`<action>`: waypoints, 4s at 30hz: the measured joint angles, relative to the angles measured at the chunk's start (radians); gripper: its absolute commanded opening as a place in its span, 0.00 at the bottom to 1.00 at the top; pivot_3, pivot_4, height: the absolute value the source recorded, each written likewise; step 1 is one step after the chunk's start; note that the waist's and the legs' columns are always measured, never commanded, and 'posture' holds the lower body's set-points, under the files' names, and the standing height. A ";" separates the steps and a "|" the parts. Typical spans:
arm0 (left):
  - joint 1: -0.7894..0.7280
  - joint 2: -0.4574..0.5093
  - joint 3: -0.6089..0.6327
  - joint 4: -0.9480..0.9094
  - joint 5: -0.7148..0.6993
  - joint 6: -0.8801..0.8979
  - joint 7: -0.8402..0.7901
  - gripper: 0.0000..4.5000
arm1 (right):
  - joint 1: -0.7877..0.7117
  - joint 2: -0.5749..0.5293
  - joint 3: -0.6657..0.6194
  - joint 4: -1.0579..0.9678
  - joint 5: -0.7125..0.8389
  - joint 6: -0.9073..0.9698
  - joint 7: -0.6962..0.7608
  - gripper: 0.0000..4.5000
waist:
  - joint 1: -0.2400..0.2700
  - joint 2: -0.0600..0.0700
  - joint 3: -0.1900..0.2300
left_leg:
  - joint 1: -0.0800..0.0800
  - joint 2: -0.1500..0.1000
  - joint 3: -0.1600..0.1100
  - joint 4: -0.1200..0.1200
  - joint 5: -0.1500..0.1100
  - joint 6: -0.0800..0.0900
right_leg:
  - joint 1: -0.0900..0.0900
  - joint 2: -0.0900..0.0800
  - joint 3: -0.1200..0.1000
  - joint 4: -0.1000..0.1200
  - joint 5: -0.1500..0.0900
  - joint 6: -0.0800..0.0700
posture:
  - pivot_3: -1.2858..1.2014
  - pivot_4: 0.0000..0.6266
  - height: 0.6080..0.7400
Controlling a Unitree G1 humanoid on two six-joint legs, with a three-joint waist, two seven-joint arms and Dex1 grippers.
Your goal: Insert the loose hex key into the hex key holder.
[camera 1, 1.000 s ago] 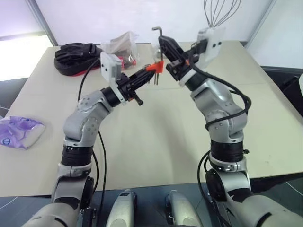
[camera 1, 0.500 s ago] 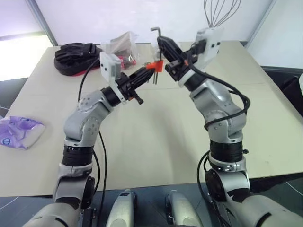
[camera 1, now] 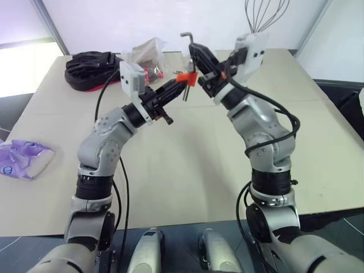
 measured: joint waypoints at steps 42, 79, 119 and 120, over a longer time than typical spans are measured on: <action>-0.001 -0.002 0.002 -0.013 -0.021 0.002 0.001 0.00 | -0.010 -0.007 -0.001 0.027 -0.013 -0.041 0.010 0.00 | 0.000 0.000 0.000 | 0.000 0.000 0.000 -0.010 0.000 0.000 | -0.001 0.000 0.000 -0.008 0.000 0.000 | 0.52 0.24 1.00; -0.005 0.002 0.007 0.002 0.002 -0.016 0.001 0.00 | -0.011 -0.005 0.003 0.026 -0.010 -0.040 0.000 0.00 | 0.000 0.000 0.000 | 0.000 0.000 0.000 -0.010 0.000 0.000 | -0.001 0.000 0.000 -0.008 0.000 0.000 | 0.52 0.24 1.00; -0.089 -0.010 0.045 0.058 0.022 -0.088 0.040 0.00 | -0.117 0.221 -0.119 0.091 0.047 -0.256 -0.250 0.00 | -0.001 0.000 0.000 | 0.000 -0.001 0.000 -0.011 0.000 0.000 | -0.001 0.000 0.000 -0.008 0.000 0.000 | 0.52 0.24 1.00; -0.089 -0.010 0.044 0.060 0.022 -0.088 0.039 0.00 | -0.118 0.224 -0.119 0.103 0.041 -0.267 -0.256 0.00 | -0.001 0.000 0.000 | 0.000 -0.001 0.000 -0.010 0.000 -0.001 | -0.001 0.000 0.000 -0.008 0.000 0.000 | 0.52 0.24 1.00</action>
